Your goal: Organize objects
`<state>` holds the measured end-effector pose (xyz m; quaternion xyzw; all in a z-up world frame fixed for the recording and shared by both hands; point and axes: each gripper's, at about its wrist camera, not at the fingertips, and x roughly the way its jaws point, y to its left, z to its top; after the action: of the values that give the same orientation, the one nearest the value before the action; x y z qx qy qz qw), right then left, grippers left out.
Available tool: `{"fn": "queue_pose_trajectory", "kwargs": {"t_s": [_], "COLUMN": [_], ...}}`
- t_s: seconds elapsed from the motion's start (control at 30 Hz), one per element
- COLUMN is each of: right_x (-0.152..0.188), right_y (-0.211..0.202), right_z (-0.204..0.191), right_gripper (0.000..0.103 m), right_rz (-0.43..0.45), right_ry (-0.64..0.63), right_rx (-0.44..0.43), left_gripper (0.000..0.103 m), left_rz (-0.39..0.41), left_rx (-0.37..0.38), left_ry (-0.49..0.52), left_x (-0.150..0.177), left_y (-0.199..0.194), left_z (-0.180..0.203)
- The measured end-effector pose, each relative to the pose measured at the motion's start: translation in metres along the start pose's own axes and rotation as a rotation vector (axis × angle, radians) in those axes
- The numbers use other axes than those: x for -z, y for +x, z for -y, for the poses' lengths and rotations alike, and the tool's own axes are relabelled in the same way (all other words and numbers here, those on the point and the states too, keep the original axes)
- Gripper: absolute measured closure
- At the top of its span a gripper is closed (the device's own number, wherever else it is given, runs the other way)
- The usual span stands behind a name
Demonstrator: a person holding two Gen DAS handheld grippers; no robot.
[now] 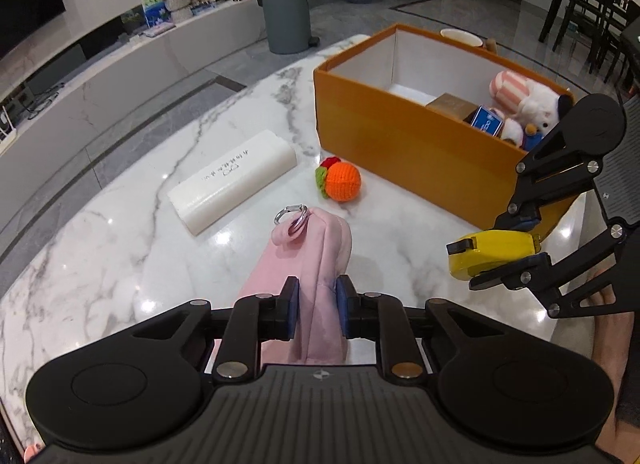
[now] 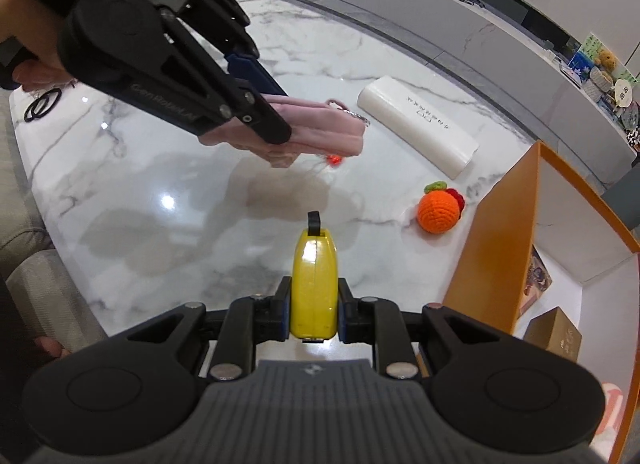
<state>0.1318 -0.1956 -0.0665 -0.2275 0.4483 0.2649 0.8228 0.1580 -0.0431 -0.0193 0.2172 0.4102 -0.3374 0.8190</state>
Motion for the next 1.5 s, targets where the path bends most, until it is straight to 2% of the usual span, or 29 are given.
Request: {"fn": "queue_pose_trajectory", "kwargs": {"t_s": [0.47, 0.83, 1.13, 1.5], "right_x": [-0.002, 0.004, 0.025, 0.052], "right_y": [-0.053, -0.098, -0.118, -0.108], "right_z": [0.0, 0.031, 0.066, 0.116], "right_gripper": [0.081, 0.081, 0.081, 0.081], "right_rz": [0.055, 0.144, 0.198, 0.182], "right_ry": [0.013, 0.103, 0.174, 0.257], "right_rx": [0.066, 0.141, 0.158, 0.193], "left_gripper": [0.081, 0.081, 0.081, 0.081], "left_rz": [0.094, 0.139, 0.166, 0.166], "left_rx": [-0.02, -0.013, 0.006, 0.047], "left_ry": [0.057, 0.095, 0.137, 0.174], "left_x": [-0.026, -0.062, -0.1, -0.138], "left_y": [-0.055, -0.067, -0.053, -0.006], "left_z": [0.036, 0.074, 0.106, 0.14]}}
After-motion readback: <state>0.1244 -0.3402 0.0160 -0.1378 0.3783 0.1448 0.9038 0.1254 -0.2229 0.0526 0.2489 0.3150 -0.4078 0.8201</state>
